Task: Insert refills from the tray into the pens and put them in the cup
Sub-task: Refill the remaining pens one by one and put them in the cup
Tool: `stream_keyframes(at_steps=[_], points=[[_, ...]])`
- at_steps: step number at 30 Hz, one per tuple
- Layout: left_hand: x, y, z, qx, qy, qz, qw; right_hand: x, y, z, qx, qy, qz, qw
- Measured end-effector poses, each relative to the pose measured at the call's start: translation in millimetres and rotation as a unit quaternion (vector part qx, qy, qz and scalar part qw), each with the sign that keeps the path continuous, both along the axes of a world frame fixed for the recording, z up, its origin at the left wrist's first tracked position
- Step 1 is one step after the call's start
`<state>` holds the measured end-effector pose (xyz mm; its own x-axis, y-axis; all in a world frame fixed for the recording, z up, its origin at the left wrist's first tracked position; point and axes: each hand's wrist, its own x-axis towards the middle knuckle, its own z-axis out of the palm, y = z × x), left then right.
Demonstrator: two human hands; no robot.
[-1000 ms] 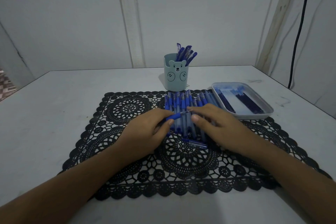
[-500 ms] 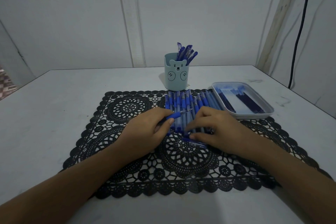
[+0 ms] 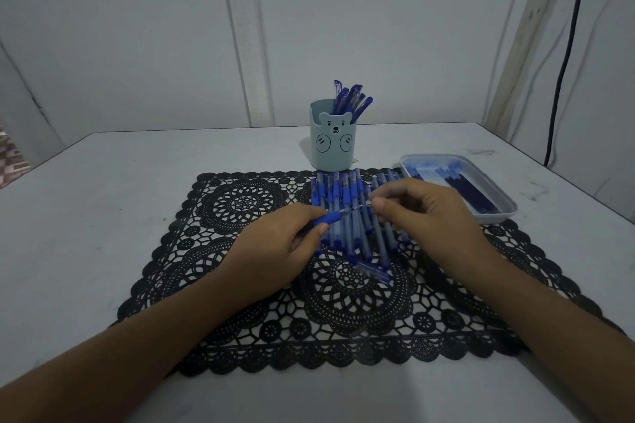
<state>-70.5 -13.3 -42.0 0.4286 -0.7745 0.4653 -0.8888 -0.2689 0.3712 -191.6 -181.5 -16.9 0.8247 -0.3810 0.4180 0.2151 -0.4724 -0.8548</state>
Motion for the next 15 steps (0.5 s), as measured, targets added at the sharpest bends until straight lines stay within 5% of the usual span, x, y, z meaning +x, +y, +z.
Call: stream_keyframes(at_steps=[15], points=[[0.2, 0.4, -3.1, -0.015, -0.075, -0.040, 0.996, -1.6, 1.4, -2.4, -0.172, 0.009, 0.007, 0.985]])
